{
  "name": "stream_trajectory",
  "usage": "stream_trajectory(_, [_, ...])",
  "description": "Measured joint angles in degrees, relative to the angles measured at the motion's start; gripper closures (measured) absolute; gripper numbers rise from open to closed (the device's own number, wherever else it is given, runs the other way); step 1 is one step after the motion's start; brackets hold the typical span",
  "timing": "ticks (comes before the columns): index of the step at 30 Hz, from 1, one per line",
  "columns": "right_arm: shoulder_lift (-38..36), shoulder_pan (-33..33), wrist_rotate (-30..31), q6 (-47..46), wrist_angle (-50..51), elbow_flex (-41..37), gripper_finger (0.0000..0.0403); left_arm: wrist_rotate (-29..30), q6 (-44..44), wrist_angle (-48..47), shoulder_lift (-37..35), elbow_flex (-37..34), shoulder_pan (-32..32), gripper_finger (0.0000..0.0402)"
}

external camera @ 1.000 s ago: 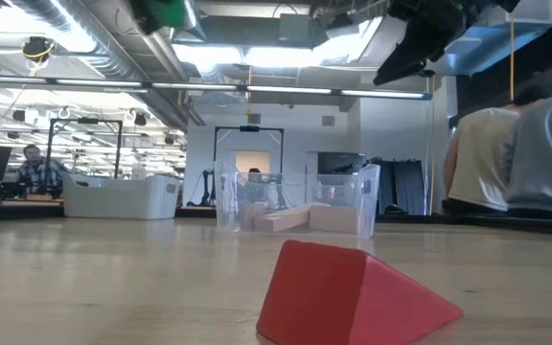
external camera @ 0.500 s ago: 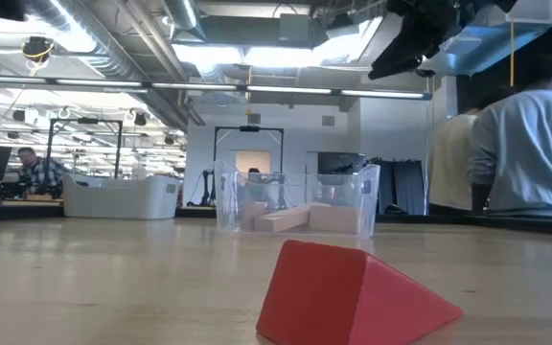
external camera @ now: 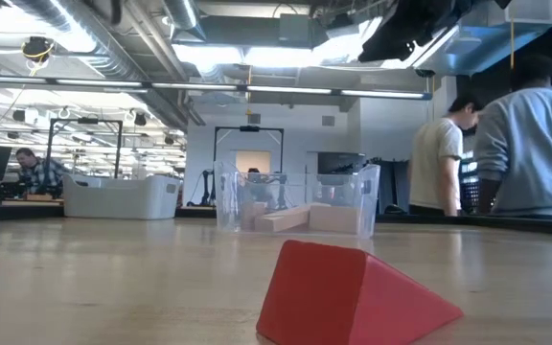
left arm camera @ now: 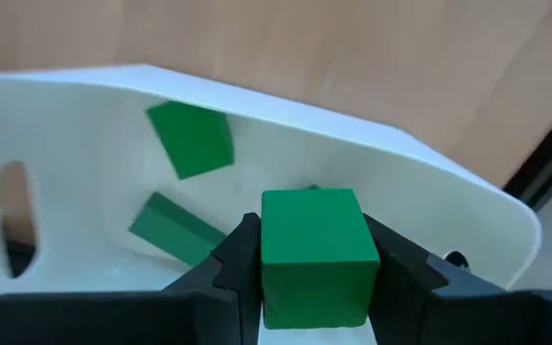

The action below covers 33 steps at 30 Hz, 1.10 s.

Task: Sort & place blocks by color
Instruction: Put the green block into the white bin, then put the red block into the gray bin

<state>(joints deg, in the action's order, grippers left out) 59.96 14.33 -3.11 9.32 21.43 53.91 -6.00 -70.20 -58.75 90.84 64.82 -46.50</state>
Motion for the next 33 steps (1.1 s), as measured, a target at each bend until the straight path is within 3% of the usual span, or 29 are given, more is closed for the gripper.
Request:
stream_trajectory(7, [0.0, 0.0, 0.0, 0.0, -1.1, 0.0, 0.0178, -1.5, -0.2, 2.4, 4.2, 0.0, 0.0, 0.0277])
stream_trajectory(13, [0.0, 0.0, 0.0, 0.0, -1.1, 0.0, 0.0178, -1.6, -0.2, 2.4, 5.8, 0.0, 0.0, 0.0235])
stream_trajectory(21, [0.0, 0.0, 0.0, -0.2, -1.1, 0.0, 0.0178, 2.3, 3.1, 2.4, 5.7, 0.0, 0.1, 0.0228])
stream_trajectory(33, [0.0, 0.0, -0.1, -3.8, -1.0, 0.0, 0.0178, 2.6, -3.7, 2.2, 1.6, 0.0, 2.5, 0.0224])
